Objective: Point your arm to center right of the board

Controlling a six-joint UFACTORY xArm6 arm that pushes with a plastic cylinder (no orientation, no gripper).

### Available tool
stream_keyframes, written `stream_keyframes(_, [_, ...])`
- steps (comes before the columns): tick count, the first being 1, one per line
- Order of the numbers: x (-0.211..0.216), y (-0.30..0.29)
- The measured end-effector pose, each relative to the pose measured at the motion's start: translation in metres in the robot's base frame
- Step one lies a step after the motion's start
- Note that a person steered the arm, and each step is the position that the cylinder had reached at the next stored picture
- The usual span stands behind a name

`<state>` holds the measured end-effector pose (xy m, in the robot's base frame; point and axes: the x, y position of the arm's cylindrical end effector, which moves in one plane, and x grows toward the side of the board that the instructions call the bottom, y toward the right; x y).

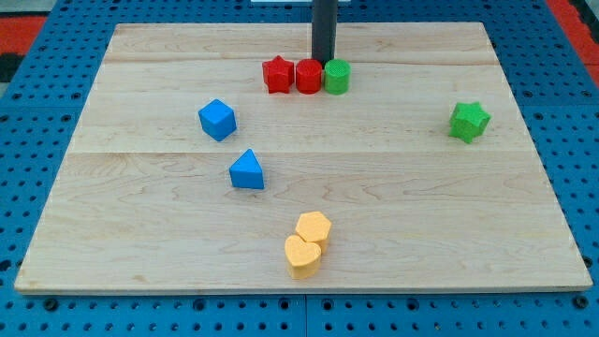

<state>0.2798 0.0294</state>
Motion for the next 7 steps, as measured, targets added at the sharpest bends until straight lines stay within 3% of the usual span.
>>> stream_keyframes(3, [-0.046, 0.017])
stream_keyframes(7, [-0.040, 0.183])
